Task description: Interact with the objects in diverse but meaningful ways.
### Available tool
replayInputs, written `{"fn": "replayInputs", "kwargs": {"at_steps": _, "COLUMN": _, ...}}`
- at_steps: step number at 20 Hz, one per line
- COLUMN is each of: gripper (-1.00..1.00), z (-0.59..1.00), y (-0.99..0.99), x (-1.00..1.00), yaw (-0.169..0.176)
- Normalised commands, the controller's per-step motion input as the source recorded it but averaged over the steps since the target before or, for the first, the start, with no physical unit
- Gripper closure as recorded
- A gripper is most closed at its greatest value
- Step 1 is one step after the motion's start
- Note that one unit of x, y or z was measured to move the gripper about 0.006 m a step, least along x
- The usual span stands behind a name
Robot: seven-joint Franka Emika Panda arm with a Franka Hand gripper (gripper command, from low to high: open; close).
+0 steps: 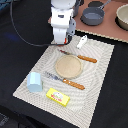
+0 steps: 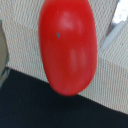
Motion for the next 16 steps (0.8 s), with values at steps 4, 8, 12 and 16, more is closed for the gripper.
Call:
{"fn": "replayInputs", "kwargs": {"at_steps": 4, "gripper": -1.0, "z": -0.3, "y": 0.27, "x": -0.2, "yaw": 0.0}}
{"fn": "replayInputs", "kwargs": {"at_steps": 8, "gripper": 1.0, "z": -0.23, "y": 0.25, "x": -0.22, "yaw": 0.0}}
{"fn": "replayInputs", "kwargs": {"at_steps": 12, "gripper": 1.0, "z": -0.14, "y": 0.22, "x": -0.2, "yaw": 0.0}}
{"fn": "replayInputs", "kwargs": {"at_steps": 16, "gripper": 1.0, "z": -0.07, "y": 0.24, "x": -0.11, "yaw": 0.0}}
